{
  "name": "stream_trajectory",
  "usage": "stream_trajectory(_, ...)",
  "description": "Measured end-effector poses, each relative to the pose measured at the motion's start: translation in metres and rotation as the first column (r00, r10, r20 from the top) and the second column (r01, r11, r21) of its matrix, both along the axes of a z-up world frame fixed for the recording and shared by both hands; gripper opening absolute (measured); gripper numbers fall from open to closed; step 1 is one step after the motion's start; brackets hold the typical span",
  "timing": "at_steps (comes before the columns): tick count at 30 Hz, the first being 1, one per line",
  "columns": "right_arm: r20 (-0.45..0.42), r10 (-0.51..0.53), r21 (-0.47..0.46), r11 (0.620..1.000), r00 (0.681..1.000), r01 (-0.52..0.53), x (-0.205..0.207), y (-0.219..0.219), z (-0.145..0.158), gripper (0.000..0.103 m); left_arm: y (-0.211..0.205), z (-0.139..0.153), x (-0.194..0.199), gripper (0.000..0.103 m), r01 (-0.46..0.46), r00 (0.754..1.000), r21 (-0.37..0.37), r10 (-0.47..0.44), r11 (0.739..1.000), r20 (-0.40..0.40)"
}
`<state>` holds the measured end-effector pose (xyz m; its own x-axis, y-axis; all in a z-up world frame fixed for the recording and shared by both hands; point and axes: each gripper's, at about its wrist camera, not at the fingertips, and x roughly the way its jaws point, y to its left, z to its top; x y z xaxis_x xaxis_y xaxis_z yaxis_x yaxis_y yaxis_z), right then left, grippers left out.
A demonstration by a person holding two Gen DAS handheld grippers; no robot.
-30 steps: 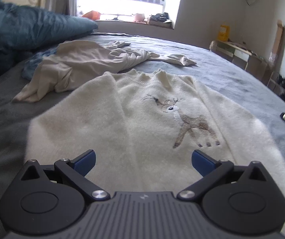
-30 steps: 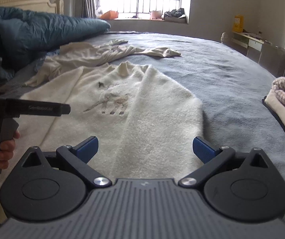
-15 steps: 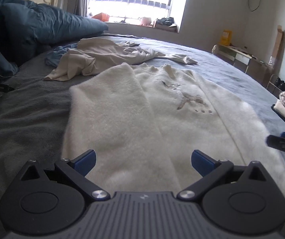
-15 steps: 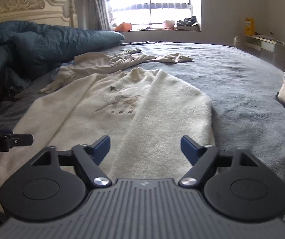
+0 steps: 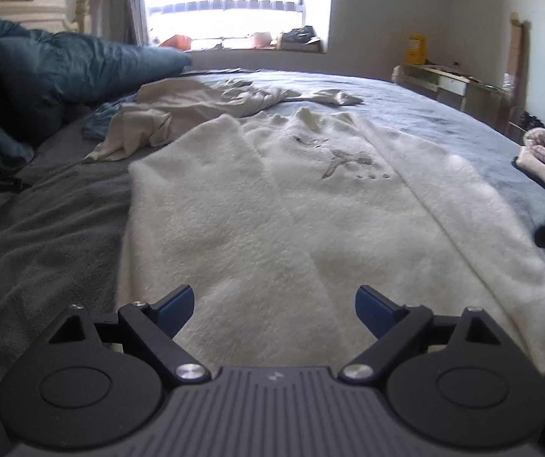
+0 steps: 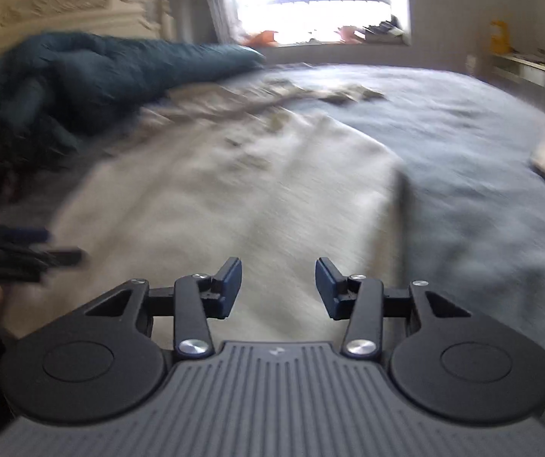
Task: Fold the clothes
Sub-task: 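Lift both tools off the smoothed fleece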
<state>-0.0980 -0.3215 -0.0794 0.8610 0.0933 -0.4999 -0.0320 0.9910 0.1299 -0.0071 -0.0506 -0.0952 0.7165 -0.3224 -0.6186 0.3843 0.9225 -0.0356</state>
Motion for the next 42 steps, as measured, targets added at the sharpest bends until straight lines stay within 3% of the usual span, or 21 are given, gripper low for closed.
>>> stream_trajectory(2,0.017,0.101,-0.008,0.995,0.995,-0.101,0.016,0.031,-0.004,0.042,0.002,-0.003,0.003,0.092,-0.021,1.0,-0.012,0.021,1.0,-0.022)
stream_trajectory(6,-0.077,0.181,-0.034,0.982,0.98,-0.184,0.04,0.07,-0.045,0.038,0.006,-0.008,0.008,0.092,-0.063,0.996,-0.034,0.061,0.997,-0.066)
stream_trajectory(11,-0.067,0.2,-0.064,0.977,0.977,-0.205,-0.004,0.068,-0.052,0.038,0.008,-0.008,0.009,0.093,-0.063,0.996,-0.05,0.06,0.997,-0.072)
stream_trajectory(14,-0.08,0.212,-0.029,0.976,0.974,-0.215,-0.032,0.053,-0.041,0.036,0.005,-0.005,0.005,0.092,-0.088,0.996,-0.064,0.086,0.994,-0.038)
stream_trajectory(20,0.09,0.097,-0.006,0.995,0.991,-0.097,-0.028,0.006,0.003,0.036,-0.021,0.008,-0.001,0.092,-0.031,0.999,-0.065,0.033,0.997,0.021)
stream_trajectory(23,0.048,-0.004,0.009,1.0,0.999,0.003,-0.005,-0.016,-0.011,0.036,-0.038,0.007,-0.003,0.092,-0.007,0.999,-0.064,0.01,0.998,0.035)
stream_trajectory(26,-0.034,-0.048,0.046,0.998,0.998,0.05,-0.006,-0.028,-0.034,0.036,-0.05,-0.004,-0.003,0.092,0.01,1.0,-0.05,-0.011,0.999,-0.003)
stream_trajectory(30,-0.035,-0.033,0.015,0.999,0.999,0.034,-0.047,-0.024,-0.044,0.035,-0.058,-0.013,-0.013,0.092,0.032,0.999,0.015,-0.032,0.999,0.006)
stream_trajectory(33,-0.035,-0.053,0.014,0.998,0.998,0.054,-0.059,-0.031,-0.035,0.037,-0.055,-0.007,-0.015,0.092,0.041,0.999,0.011,-0.041,0.999,0.017)
stream_trajectory(38,0.052,-0.05,0.095,0.994,0.997,0.045,-0.036,-0.048,-0.008,0.037,-0.042,0.009,-0.001,0.092,-0.018,0.999,-0.042,0.019,0.999,0.032)
stream_trajectory(42,0.068,0.019,0.122,0.992,0.997,-0.027,-0.001,-0.041,0.006,0.036,-0.033,0.026,0.019,0.092,-0.059,0.994,-0.024,0.061,0.998,0.091)
